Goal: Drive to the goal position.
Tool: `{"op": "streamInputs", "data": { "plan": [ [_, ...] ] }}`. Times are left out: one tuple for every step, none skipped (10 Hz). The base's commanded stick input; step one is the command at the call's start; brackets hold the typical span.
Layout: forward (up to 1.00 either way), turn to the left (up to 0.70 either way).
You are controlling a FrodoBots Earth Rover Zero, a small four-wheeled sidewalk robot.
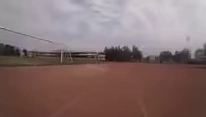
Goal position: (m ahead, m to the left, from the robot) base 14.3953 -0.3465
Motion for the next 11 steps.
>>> {"op": "streamInputs", "data": {
  "plan": [
    [0.50,0.00],
    [0.50,0.00],
    [0.50,0.00],
    [0.50,0.00],
    [0.50,0.00],
    [0.50,0.00],
    [0.50,0.00],
    [0.50,0.00],
    [0.50,0.00],
    [0.50,0.00],
    [0.50,0.00]
  ]
}}
